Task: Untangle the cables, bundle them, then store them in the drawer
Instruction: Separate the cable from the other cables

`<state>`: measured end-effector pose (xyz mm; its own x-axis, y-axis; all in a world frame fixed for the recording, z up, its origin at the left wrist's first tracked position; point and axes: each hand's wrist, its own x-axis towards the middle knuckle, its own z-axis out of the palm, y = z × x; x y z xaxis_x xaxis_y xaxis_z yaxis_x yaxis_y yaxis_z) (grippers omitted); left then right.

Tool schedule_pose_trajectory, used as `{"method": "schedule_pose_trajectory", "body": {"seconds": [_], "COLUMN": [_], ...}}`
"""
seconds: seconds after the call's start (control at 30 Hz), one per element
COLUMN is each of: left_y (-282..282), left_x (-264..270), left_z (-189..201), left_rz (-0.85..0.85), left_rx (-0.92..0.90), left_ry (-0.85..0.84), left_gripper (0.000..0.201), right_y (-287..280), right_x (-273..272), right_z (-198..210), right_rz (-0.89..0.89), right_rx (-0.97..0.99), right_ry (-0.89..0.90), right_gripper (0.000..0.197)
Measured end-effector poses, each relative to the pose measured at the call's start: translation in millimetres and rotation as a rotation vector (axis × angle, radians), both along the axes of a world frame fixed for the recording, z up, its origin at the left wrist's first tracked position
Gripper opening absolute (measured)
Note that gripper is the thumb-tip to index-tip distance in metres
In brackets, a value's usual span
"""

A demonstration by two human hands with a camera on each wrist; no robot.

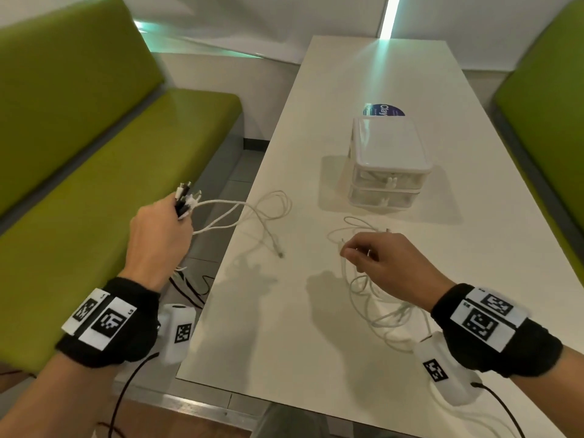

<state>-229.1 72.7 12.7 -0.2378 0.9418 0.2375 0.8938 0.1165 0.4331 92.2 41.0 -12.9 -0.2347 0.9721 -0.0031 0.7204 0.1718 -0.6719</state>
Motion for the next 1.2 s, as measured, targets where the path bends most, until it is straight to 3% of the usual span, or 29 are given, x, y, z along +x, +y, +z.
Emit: {"method": "schedule_pose_trajectory", "body": {"seconds": [0.17, 0.27, 0.37, 0.47, 0.6, 0.7, 0.77, 0.87, 1.2], "left_y": [2, 3, 1, -4, -4, -1, 1, 2, 3], "left_x": [-23, -38, -43, -30, -12, -3, 2, 10, 50], "left_z": [12, 17, 17, 7, -21, -35, -38, -31, -3], "left_rz": [0.094, 0.175, 0.207, 0.147, -0.012, -0.057, -0.059, -0.076, -0.259], "left_rx": [0.089, 0.102, 0.109, 0.067, -0.051, -0.106, -0.128, -0.118, -0.083], "left_ry": [0.059, 0.083, 0.112, 0.081, 0.024, 0.04, 0.03, -0.07, -0.568], "left_gripper": [0.011, 0.019, 0.013, 0.009, 0.02, 0.026, 0.026, 0.027, 0.043], "right_y": [-3, -1, 3, 10, 11, 6, 5, 4, 1], "right_x": [-4, -1, -1, -4, -14, -23, -27, -30, -21], "right_z": [-7, -12, -17, -23, -24, -23, -24, -24, 2], "right_rz": [0.087, 0.05, -0.018, -0.06, -0.058, -0.041, -0.06, -0.084, -0.202], "right_rx": [-0.046, -0.041, -0.035, -0.074, -0.12, -0.105, -0.091, -0.137, -0.107], "right_ry": [-0.16, -0.215, -0.265, -0.414, -0.547, -0.617, -0.606, -0.574, -0.099], "right_gripper": [0.014, 0.014, 0.014, 0.024, 0.038, 0.03, 0.019, 0.019, 0.012]}}
